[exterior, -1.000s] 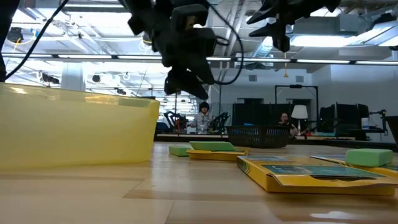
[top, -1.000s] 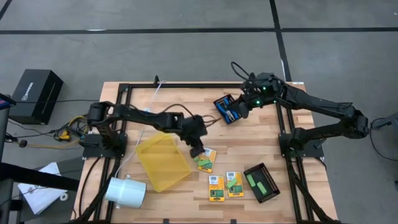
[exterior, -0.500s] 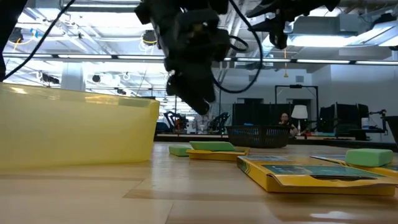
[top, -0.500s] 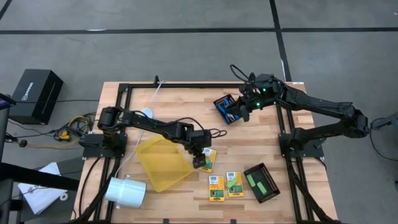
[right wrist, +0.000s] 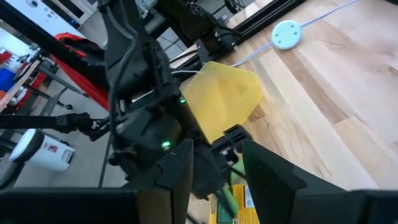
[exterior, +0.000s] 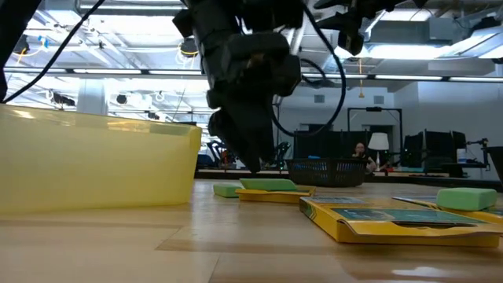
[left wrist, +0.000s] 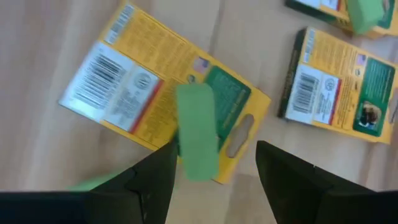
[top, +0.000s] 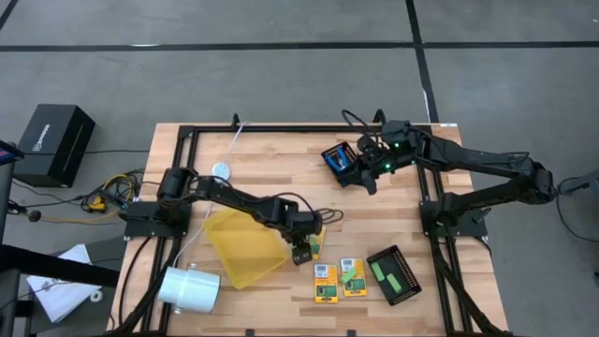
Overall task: Pick & Place School Supplies
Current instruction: Put the green eraser into the bottom black bin
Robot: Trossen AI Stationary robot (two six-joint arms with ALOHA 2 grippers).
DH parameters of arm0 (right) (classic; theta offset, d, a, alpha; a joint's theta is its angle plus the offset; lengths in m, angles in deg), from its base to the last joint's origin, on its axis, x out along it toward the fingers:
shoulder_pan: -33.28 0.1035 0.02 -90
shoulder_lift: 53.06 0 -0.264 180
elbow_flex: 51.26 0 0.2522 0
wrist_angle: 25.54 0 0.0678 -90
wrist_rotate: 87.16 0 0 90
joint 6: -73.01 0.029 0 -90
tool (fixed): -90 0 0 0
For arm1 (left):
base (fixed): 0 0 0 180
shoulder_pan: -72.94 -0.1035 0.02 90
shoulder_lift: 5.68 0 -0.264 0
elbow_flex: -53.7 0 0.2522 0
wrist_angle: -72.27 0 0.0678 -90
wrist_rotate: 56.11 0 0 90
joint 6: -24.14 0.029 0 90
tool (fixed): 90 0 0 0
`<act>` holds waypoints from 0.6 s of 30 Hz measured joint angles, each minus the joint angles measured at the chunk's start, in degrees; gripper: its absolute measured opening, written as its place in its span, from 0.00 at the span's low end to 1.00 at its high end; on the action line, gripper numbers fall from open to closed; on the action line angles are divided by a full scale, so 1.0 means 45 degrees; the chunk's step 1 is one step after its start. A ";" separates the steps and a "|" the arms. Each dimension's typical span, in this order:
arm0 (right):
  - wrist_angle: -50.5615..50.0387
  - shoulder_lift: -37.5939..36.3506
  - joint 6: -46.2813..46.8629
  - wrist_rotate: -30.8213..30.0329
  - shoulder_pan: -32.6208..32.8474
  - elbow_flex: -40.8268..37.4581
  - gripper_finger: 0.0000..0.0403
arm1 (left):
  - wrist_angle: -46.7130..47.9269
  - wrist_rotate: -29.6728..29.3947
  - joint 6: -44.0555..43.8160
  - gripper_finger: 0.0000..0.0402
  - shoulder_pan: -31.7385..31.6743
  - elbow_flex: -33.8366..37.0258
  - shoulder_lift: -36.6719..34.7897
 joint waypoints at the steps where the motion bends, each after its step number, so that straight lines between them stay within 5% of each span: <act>1: -0.0009 0.0000 0.0000 -0.0074 0.0036 0.0000 0.33 | 0.0007 -0.0199 -0.0063 0.53 0.0082 0.0000 0.0000; 18: -0.0003 0.0001 -0.0444 -0.0168 0.0053 0.0000 0.33 | -0.0155 -0.0818 -0.0303 0.53 -0.0013 -0.0019 0.0381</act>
